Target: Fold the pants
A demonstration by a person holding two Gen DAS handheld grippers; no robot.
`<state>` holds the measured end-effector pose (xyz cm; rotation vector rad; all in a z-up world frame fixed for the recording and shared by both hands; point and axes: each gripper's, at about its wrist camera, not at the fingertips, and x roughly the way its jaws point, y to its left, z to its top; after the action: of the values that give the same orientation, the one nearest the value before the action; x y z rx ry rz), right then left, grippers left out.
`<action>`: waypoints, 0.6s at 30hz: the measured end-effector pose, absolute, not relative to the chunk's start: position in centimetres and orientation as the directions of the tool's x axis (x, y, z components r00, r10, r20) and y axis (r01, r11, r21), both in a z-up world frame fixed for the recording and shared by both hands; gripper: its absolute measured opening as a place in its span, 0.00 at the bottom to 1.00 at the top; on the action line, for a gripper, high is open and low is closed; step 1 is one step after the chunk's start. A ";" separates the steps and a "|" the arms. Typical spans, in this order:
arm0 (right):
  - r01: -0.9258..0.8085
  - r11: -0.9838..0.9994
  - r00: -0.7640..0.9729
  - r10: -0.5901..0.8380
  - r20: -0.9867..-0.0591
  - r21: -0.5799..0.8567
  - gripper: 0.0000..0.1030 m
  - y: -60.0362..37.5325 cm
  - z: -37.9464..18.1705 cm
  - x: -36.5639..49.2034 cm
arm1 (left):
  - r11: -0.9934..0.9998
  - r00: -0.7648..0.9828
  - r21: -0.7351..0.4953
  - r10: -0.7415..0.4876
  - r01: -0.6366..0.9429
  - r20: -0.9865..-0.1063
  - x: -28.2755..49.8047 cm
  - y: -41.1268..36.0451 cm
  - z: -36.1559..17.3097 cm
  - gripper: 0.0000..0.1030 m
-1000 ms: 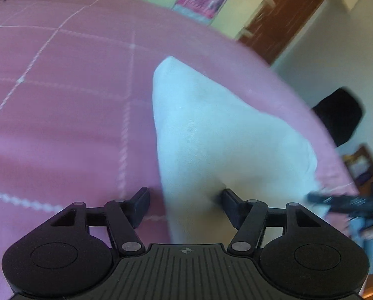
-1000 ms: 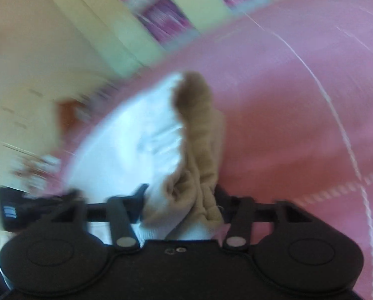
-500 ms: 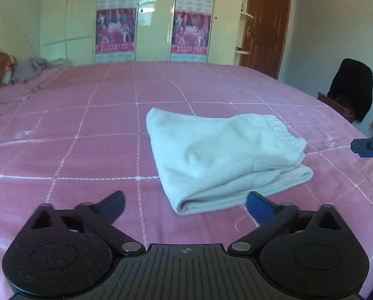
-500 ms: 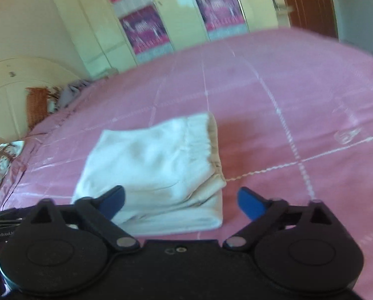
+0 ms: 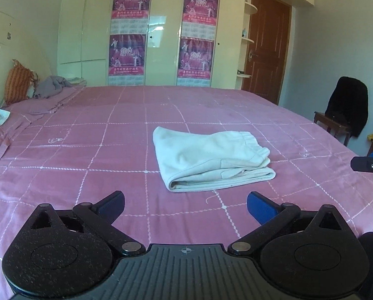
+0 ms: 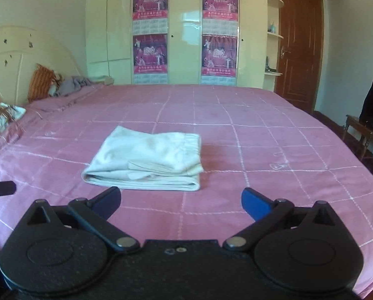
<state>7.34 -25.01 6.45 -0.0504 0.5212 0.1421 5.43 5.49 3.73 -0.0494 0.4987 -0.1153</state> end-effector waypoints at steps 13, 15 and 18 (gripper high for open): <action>-0.172 0.985 0.862 0.159 -0.480 0.018 1.00 -22.5 6.3 5.8 | 0.988 0.873 -0.069 -0.153 0.137 -0.463 5.2 4.2 3.5 1.00; -0.173 0.985 0.862 0.160 -0.481 0.017 1.00 -22.4 6.3 5.7 | 0.988 0.872 -0.073 -0.155 0.137 -0.465 5.2 4.2 3.4 1.00; -0.171 0.985 0.860 0.157 -0.486 0.017 1.00 -22.3 6.2 5.7 | 0.988 0.872 -0.073 -0.155 0.136 -0.464 5.3 4.2 3.3 1.00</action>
<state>5.71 -22.33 6.17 -0.0264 0.5078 0.1721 5.25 4.15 3.27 -0.0387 0.4881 -0.1520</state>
